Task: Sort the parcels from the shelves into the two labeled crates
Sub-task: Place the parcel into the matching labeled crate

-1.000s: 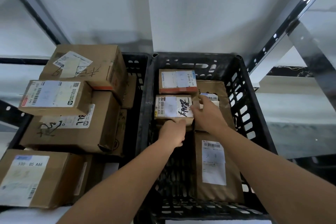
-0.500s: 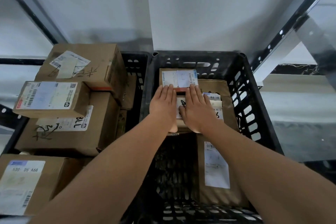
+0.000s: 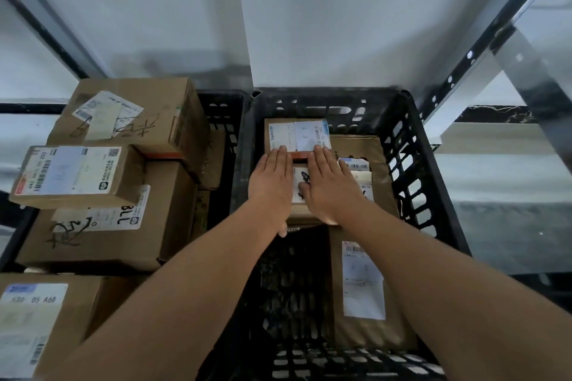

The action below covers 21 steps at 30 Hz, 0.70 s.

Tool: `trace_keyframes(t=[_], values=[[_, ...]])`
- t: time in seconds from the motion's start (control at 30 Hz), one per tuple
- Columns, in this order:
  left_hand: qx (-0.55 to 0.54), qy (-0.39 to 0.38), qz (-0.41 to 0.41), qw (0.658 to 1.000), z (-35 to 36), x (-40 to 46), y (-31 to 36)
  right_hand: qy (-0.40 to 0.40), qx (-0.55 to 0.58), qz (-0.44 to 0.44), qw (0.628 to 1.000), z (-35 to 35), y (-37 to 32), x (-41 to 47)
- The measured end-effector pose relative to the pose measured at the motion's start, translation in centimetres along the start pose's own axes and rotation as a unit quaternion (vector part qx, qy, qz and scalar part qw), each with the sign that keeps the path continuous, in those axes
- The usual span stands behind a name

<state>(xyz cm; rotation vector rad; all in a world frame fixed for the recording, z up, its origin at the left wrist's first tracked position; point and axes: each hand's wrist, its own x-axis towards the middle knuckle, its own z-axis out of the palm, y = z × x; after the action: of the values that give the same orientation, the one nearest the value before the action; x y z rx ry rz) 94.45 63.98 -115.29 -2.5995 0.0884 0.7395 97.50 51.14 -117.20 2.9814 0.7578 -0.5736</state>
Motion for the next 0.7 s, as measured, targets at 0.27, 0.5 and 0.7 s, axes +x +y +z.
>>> trace_keyframes(t=[0.27, 0.5, 0.7], values=[[-0.033, 0.054, -0.002, 0.998, -5.4, -5.4, -3.4, 0.002, -0.009, 0.031, 0.999, -8.0, 2.4, -4.8], [-0.09, 0.161, -0.024, 0.983, -17.4, -17.7, -7.9, -0.002, -0.009, 0.075, 0.997, -23.3, 0.6, -16.4], [-0.145, 0.193, -0.025, 0.97, -32.2, -32.3, -12.7, 0.038, -0.009, 0.095, 0.995, -40.5, -1.3, -28.4]])
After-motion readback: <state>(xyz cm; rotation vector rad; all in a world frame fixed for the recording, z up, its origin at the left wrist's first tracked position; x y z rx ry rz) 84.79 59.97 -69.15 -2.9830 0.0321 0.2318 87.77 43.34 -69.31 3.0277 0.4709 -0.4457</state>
